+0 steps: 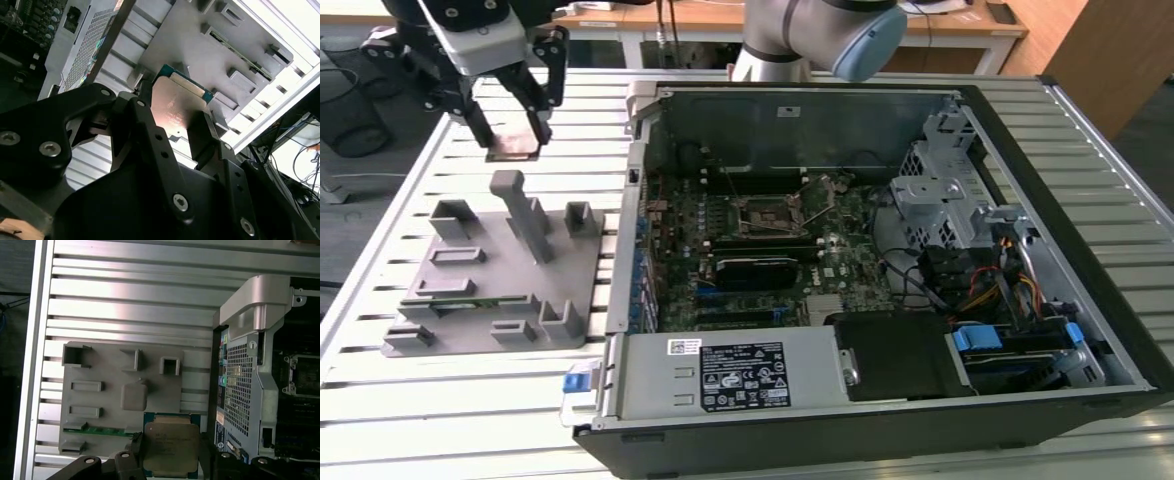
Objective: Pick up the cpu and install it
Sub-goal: 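Pick up the cpu and move it towards the insertion slot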
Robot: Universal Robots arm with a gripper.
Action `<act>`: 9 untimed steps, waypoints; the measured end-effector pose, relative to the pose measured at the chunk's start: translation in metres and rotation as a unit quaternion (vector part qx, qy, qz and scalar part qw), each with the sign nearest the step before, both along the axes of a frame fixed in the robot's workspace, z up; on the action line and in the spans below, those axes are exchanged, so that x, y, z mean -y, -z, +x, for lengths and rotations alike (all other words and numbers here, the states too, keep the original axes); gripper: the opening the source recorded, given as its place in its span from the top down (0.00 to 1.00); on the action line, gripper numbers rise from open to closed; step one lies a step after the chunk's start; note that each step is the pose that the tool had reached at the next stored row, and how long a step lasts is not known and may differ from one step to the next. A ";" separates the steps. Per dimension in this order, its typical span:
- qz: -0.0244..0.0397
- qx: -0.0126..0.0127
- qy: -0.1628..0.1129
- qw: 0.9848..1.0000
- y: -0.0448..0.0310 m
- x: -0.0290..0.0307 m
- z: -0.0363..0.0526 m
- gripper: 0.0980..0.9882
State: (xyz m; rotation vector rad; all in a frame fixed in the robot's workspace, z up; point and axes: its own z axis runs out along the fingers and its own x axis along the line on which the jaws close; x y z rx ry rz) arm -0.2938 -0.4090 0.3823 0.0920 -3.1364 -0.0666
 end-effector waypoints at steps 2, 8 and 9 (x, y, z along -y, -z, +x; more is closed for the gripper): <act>0.000 0.000 0.000 1.000 0.0000 -0.0001 0.0045 0.52; 0.000 0.000 0.000 1.000 0.0001 -0.0005 0.0177 0.52; 0.000 0.000 0.000 1.000 0.0001 -0.0006 0.0200 0.52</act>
